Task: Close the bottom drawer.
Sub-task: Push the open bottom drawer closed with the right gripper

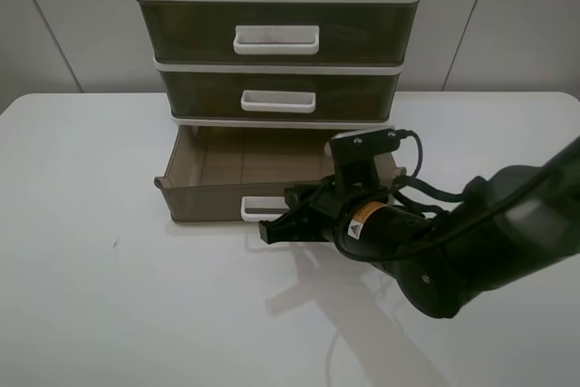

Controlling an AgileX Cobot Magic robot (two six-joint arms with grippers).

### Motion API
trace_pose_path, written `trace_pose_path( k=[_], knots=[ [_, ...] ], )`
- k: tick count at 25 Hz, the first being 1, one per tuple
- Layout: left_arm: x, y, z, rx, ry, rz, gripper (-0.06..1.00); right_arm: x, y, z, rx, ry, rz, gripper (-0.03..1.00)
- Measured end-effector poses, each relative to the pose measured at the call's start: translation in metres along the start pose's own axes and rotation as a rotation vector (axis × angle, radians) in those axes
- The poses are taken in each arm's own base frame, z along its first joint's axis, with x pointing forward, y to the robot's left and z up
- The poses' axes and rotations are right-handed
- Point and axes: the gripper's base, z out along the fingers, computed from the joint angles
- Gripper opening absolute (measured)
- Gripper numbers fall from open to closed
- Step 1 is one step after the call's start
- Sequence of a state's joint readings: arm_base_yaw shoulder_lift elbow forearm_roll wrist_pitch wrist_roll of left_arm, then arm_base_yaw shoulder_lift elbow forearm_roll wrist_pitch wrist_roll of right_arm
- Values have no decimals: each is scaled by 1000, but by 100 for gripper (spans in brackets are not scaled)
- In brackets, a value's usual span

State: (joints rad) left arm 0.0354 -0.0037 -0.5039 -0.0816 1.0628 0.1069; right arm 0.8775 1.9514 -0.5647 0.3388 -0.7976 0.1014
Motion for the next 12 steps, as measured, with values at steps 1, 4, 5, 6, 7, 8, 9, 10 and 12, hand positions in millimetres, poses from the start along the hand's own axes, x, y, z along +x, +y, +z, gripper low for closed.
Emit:
trace_pose_path(
  k=[1, 4, 5, 6, 7, 8, 9, 10, 12],
  knots=[
    [0, 0, 0, 0, 0, 0, 72, -2, 1, 2, -2, 0, 2, 2],
    [0, 0, 0, 0, 0, 0, 72, -8, 4, 6, 0, -6, 20, 2],
    [0, 0, 0, 0, 0, 0, 72, -9, 4, 7, 6, -5, 30, 2],
    [0, 0, 0, 0, 0, 0, 72, -10, 5, 9, 11, -5, 38, 2],
    [0, 0, 0, 0, 0, 0, 72, -10, 5, 11, 14, -6, 41, 2],
    [0, 0, 0, 0, 0, 0, 72, -8, 5, 14, 17, -1, 43, 2],
    [0, 0, 0, 0, 0, 0, 72, -8, 5, 16, 20, 0, 45, 2],
    [0, 0, 0, 0, 0, 0, 72, -6, 5, 19, 25, 4, 46, 2],
    [0, 0, 0, 0, 0, 0, 72, -1, 4, 25, 39, 13, 52, 2]
  ],
)
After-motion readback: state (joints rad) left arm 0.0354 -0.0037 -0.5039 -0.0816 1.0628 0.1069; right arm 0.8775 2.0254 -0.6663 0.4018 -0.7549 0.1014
